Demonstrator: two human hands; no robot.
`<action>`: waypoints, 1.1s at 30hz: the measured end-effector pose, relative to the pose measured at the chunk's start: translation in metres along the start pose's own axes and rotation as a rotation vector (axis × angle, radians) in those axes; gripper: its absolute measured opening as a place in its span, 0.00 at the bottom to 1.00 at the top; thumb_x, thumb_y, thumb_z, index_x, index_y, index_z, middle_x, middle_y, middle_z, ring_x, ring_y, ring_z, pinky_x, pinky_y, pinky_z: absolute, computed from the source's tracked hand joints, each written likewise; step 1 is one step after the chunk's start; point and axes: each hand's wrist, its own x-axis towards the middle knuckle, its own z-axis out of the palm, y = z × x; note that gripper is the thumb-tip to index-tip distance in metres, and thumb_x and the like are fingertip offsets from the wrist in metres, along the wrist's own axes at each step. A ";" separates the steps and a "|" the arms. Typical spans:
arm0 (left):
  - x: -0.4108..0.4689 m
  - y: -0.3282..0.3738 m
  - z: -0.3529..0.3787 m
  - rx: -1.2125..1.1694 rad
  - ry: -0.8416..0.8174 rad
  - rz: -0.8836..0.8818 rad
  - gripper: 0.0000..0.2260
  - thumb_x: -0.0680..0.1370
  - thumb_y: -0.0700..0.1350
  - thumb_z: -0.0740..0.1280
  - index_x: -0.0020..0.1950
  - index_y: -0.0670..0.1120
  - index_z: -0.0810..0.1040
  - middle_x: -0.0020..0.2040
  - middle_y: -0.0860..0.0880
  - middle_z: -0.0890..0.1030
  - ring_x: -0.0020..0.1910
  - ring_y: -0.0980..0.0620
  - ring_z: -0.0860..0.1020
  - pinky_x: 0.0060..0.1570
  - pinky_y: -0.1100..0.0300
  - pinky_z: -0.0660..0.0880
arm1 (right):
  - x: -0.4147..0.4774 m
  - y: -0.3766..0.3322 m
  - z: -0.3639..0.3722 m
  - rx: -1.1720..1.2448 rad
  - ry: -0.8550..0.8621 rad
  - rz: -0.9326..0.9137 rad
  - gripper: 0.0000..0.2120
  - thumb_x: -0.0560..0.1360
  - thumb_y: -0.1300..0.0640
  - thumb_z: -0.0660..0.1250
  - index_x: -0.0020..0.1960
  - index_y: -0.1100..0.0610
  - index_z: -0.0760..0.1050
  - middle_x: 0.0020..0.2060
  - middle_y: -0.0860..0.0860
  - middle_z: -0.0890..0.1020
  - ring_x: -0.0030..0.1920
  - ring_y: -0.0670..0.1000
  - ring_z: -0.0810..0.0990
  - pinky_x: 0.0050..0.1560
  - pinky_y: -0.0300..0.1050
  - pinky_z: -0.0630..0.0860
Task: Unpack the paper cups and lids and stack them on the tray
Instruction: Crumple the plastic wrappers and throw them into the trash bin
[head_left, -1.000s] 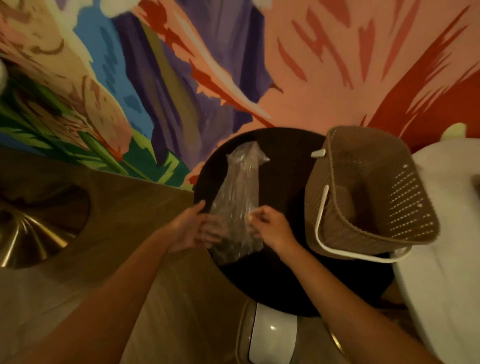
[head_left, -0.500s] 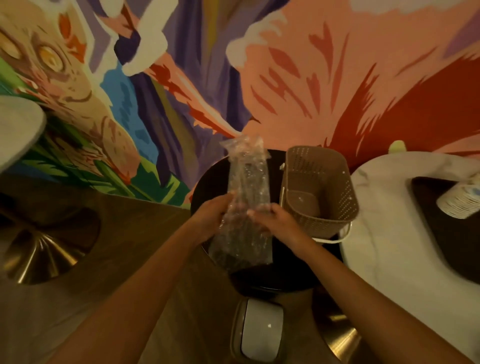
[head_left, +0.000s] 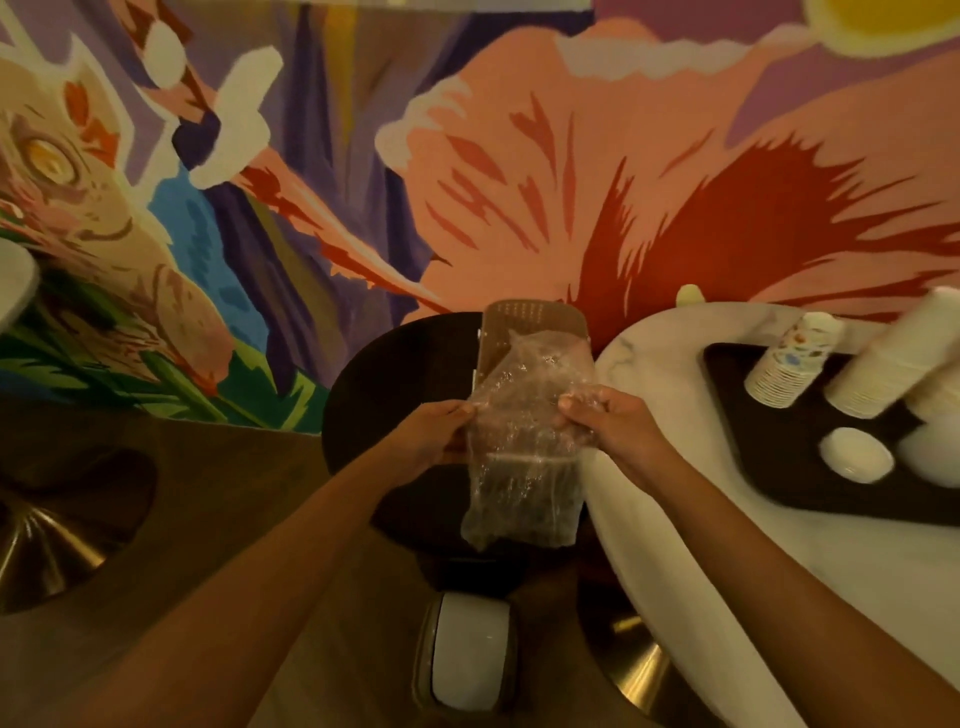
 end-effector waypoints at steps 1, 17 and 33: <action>-0.001 0.001 0.007 -0.012 -0.026 -0.017 0.11 0.81 0.46 0.55 0.52 0.46 0.76 0.48 0.45 0.79 0.46 0.50 0.79 0.46 0.55 0.76 | -0.003 0.000 -0.006 -0.002 0.003 0.000 0.02 0.74 0.63 0.66 0.43 0.59 0.76 0.26 0.47 0.82 0.25 0.41 0.78 0.28 0.33 0.75; -0.024 0.006 0.068 -0.144 0.020 -0.118 0.09 0.79 0.41 0.61 0.55 0.41 0.76 0.43 0.46 0.78 0.40 0.51 0.78 0.32 0.61 0.78 | -0.031 0.003 -0.070 0.113 -0.066 -0.042 0.13 0.77 0.68 0.60 0.58 0.63 0.75 0.40 0.59 0.80 0.30 0.47 0.81 0.34 0.40 0.80; -0.045 0.021 0.062 -0.300 -0.173 -0.208 0.18 0.74 0.41 0.66 0.64 0.44 0.71 0.54 0.43 0.78 0.51 0.45 0.78 0.43 0.52 0.79 | -0.033 -0.003 -0.052 0.105 0.041 -0.083 0.12 0.80 0.59 0.54 0.59 0.54 0.74 0.48 0.53 0.79 0.43 0.52 0.79 0.34 0.43 0.80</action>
